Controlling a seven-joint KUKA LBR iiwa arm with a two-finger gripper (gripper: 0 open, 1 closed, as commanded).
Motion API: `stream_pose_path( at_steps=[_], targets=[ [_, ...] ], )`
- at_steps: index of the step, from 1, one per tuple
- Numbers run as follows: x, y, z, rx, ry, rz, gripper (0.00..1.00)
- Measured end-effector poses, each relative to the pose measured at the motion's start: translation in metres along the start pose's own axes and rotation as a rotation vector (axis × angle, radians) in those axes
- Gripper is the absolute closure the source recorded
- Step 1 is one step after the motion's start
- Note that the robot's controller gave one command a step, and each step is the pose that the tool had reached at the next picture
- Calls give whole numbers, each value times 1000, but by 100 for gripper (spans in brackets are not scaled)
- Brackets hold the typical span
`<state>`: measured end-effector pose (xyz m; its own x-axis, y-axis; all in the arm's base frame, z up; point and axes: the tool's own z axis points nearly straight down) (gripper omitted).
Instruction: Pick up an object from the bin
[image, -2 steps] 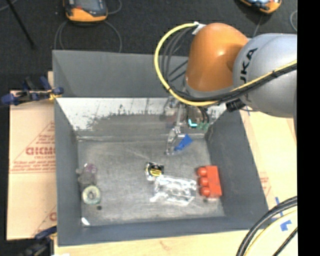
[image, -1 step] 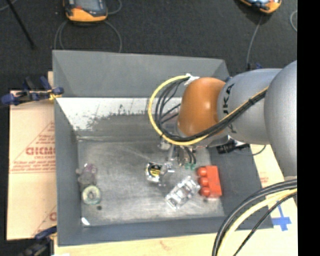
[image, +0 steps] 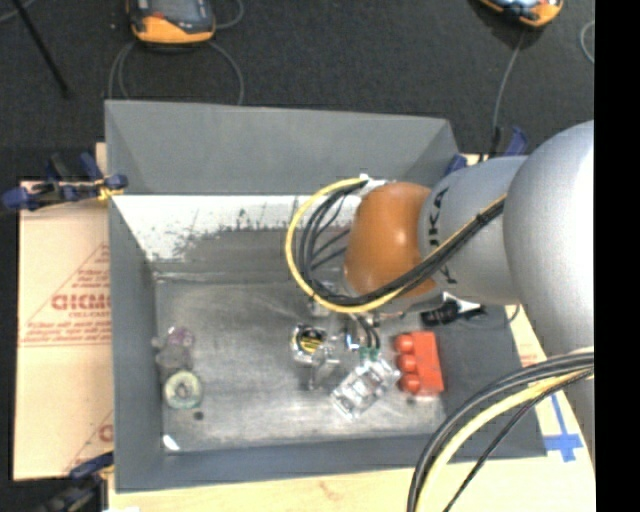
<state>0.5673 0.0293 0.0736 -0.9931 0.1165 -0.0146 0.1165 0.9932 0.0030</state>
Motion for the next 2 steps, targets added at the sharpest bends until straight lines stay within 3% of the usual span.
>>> stream_pose_path(
  at_steps=[1, 2],
  targets=[
    [-3, 0, -4, -1, -8, 1, 100],
    [-10, -19, -162, 3, 3, -209, 100]
  ],
)
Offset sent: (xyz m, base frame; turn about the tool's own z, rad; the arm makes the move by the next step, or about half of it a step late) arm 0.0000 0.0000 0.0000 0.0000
